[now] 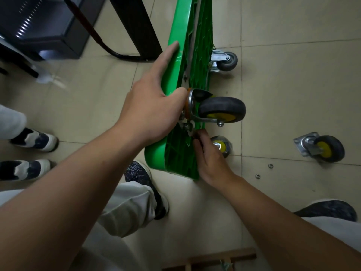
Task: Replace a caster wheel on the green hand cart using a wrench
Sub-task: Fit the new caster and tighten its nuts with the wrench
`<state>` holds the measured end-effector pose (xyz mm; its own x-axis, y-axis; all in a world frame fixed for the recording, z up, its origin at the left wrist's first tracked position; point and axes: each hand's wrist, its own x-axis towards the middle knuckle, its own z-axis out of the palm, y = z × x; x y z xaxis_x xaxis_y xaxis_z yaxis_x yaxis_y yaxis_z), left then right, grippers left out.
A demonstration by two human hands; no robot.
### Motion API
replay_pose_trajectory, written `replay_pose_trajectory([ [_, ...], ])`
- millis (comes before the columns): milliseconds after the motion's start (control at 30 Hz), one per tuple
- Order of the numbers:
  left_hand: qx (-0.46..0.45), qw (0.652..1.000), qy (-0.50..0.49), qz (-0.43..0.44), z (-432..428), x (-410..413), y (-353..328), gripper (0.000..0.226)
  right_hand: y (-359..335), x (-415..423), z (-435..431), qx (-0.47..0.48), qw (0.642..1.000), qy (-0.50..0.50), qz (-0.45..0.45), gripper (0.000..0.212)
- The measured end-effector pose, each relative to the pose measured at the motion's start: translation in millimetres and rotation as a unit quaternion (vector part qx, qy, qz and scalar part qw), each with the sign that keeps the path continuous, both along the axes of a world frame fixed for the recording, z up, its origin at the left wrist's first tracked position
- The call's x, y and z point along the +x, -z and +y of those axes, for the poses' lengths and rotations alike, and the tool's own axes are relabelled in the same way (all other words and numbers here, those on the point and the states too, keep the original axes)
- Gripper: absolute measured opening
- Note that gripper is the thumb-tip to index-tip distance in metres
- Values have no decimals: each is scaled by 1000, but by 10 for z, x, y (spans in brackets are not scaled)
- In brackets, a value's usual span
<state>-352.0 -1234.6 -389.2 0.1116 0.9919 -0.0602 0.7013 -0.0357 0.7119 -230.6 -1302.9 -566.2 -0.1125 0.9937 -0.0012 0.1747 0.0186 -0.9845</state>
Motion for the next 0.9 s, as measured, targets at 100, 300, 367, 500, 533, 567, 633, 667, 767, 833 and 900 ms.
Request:
replay_pose_trajectory([
  [100,1,1000,-5,2,-2,-3,-2,78,-10,-14,8,-14,1000,-1,19,18],
  [300,4,1000,-13,-5,-2,28,4,78,-196,-20,-83,-64,997,11,28,16],
  [367,4,1000,-18,-6,-11,36,0,78,-303,-53,-115,-104,993,6,52,20],
  [500,0,1000,-20,-9,-32,48,-9,78,-616,-65,-163,-269,947,0,176,34],
  [533,-1,1000,-21,-9,-40,49,-13,78,-715,-60,-175,-307,928,-3,209,33],
  [567,-2,1000,-21,-10,-48,52,-15,78,-826,-58,-179,-340,910,-1,237,29],
  [633,-2,1000,-20,-9,-57,59,-26,78,-1039,-70,-172,-388,877,3,285,27],
  [667,-3,1000,-18,-6,-64,61,-35,77,-1107,-76,-164,-404,862,8,306,26],
  [767,-7,1000,-15,-6,-76,40,-49,77,-1165,-114,-181,-418,856,27,304,28],
  [833,-12,1000,-13,-10,-69,19,-50,77,-977,-128,-288,-335,923,52,184,33],
  [900,-13,1000,-9,-7,-62,15,-49,76,-736,-80,-417,-199,976,85,-1,35],
])
